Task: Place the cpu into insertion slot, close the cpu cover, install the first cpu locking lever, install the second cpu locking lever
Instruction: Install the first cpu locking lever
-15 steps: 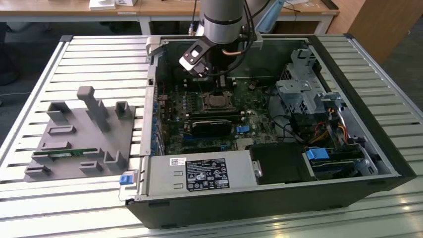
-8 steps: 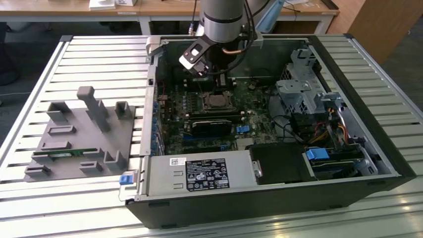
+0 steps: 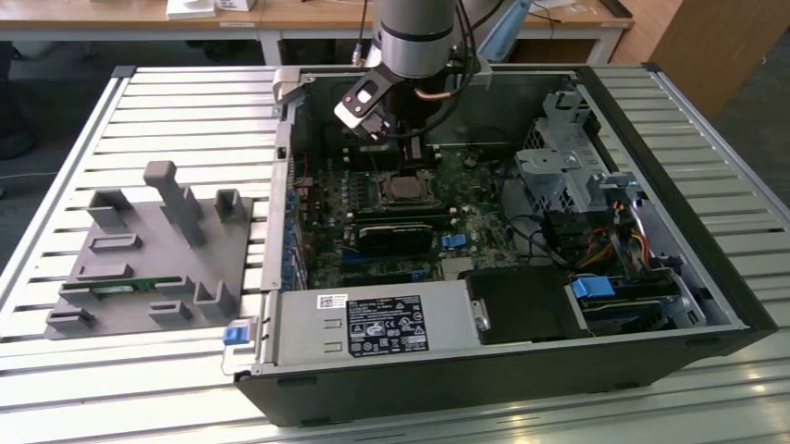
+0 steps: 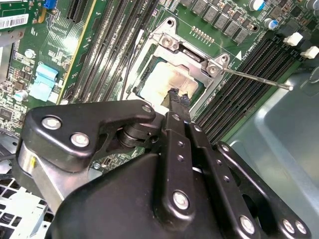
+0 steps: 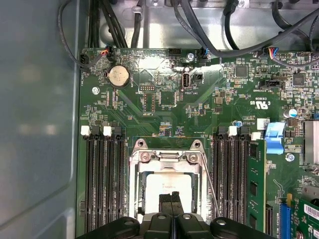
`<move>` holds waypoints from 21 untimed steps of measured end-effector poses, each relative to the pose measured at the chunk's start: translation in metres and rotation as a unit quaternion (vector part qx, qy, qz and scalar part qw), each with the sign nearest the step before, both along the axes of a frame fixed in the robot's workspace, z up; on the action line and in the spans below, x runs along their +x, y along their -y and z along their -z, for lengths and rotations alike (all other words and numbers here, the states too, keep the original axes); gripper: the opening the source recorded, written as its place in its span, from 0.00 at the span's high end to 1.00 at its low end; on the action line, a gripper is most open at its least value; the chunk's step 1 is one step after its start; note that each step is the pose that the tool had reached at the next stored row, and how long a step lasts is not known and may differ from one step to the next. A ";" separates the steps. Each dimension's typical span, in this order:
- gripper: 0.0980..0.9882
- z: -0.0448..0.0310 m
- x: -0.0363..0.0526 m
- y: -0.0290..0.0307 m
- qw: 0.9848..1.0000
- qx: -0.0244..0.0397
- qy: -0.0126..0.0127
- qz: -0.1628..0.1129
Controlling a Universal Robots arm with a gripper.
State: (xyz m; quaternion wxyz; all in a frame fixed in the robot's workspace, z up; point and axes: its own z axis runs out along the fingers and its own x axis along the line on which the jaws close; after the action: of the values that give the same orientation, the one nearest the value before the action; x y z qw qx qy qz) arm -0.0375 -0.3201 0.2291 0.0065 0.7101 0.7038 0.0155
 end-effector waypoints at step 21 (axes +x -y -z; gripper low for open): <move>0.99 -0.0039 0.0000 0.0000 1.000 0.000 0.000 0.001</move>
State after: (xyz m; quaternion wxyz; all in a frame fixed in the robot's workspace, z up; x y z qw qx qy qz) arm -0.0375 -0.3201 0.2331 0.0066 0.7110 0.7029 0.0155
